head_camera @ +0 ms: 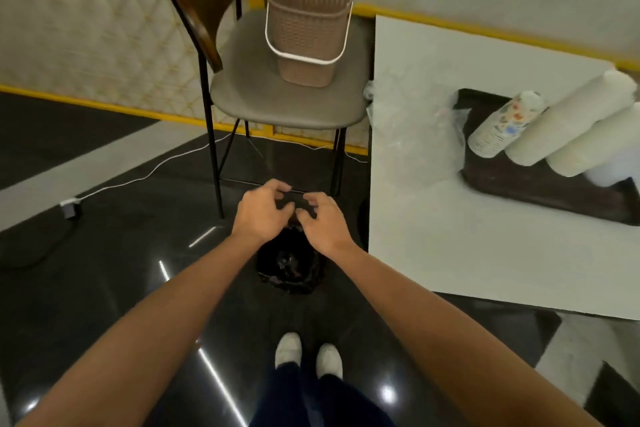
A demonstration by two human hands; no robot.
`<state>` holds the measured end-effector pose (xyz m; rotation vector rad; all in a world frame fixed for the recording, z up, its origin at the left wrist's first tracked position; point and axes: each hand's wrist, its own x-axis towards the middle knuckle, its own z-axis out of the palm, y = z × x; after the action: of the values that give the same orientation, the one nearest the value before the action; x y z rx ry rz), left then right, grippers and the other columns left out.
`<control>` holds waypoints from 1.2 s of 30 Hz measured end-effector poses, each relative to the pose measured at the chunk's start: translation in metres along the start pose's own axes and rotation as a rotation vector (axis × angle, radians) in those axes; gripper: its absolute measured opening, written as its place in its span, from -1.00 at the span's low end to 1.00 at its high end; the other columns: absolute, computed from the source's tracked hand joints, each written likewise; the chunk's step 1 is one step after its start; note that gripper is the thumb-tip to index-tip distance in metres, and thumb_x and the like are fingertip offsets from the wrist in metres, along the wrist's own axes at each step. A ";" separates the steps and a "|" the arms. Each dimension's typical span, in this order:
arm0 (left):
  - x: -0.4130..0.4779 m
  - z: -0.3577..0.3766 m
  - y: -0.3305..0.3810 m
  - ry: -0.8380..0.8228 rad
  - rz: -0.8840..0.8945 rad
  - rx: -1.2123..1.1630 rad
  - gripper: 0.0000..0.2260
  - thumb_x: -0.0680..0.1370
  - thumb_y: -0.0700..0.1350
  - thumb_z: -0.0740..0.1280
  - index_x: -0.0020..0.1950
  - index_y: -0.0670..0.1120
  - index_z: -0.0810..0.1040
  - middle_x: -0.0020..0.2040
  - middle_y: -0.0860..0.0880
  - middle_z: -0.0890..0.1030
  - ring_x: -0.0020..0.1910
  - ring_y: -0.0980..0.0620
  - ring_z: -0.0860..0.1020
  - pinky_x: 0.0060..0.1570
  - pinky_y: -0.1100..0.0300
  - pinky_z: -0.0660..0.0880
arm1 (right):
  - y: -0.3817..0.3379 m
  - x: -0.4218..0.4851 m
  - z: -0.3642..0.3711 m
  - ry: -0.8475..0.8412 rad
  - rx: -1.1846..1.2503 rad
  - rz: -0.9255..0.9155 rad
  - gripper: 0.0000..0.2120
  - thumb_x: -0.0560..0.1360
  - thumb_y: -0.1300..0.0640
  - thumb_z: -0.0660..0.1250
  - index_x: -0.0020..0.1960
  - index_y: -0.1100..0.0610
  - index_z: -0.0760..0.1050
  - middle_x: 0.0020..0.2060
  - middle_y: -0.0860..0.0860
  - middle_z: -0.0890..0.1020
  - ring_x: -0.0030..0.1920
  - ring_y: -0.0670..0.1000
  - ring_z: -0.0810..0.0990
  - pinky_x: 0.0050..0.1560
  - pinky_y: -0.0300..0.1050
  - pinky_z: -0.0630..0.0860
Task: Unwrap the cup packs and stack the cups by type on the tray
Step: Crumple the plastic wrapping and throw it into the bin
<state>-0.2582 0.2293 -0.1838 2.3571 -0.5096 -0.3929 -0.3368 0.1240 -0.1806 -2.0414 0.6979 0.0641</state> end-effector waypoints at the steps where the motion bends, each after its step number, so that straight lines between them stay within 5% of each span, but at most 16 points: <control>1: 0.000 -0.005 0.009 0.010 0.022 -0.011 -0.73 0.46 -0.08 0.41 0.15 -0.02 0.56 0.05 -0.03 0.64 0.05 0.01 0.60 0.07 0.16 0.49 | -0.006 -0.001 -0.010 0.027 0.003 -0.013 -0.63 0.55 0.13 0.28 0.34 0.16 0.38 0.26 0.10 0.44 0.24 0.03 0.47 0.25 -0.20 0.36; 11: 0.024 -0.011 0.068 -0.038 0.166 -0.041 -0.69 0.47 -0.05 0.40 0.20 -0.03 0.52 0.05 -0.01 0.61 -0.09 0.11 0.53 0.04 0.16 0.51 | -0.009 0.006 -0.094 0.290 0.006 0.005 -0.66 0.56 0.13 0.26 0.32 0.14 0.40 0.26 0.08 0.47 0.27 0.04 0.45 0.22 -0.22 0.33; 21: 0.049 0.025 0.134 -0.169 0.271 -0.075 -0.45 0.41 0.00 0.48 0.34 -0.03 0.38 0.30 0.00 0.47 0.25 0.01 0.45 0.24 0.05 0.43 | 0.013 0.026 -0.181 0.709 -0.112 -0.089 -0.62 0.42 0.17 0.38 0.22 0.14 0.45 0.14 0.08 0.48 0.21 0.10 0.40 0.22 -0.05 0.34; 26: 0.066 0.053 0.161 -0.246 0.231 -0.140 -0.28 0.35 0.05 0.53 0.42 -0.02 0.28 0.39 0.02 0.38 0.34 -0.01 0.37 0.28 0.09 0.39 | 0.031 0.045 -0.218 0.535 -0.174 0.106 -0.37 0.42 -0.01 0.41 0.40 0.09 0.25 0.34 0.06 0.37 0.36 0.12 0.29 0.33 0.12 0.29; 29: 0.075 0.073 0.168 -0.321 0.158 -0.168 -0.21 0.32 0.10 0.54 0.44 0.02 0.23 0.43 0.00 0.33 0.39 -0.02 0.33 0.33 0.01 0.37 | 0.047 0.052 -0.227 0.383 -0.055 0.187 -0.28 0.39 -0.08 0.45 0.42 0.06 0.20 0.24 0.06 0.49 0.31 0.13 0.41 0.32 0.18 0.34; 36: 0.070 0.103 0.173 -0.345 0.152 -0.207 -0.25 0.33 0.10 0.53 0.42 -0.01 0.27 0.34 0.01 0.40 0.23 0.08 0.39 0.16 0.21 0.39 | 0.068 0.050 -0.236 0.328 -0.064 0.144 -0.76 0.51 0.08 0.33 0.16 0.08 0.48 -0.35 -0.12 0.46 -0.08 0.06 0.55 0.16 0.10 0.47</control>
<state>-0.2821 0.0203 -0.1503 2.0436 -0.7650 -0.7501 -0.3826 -0.1145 -0.1184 -2.0817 1.0579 -0.1714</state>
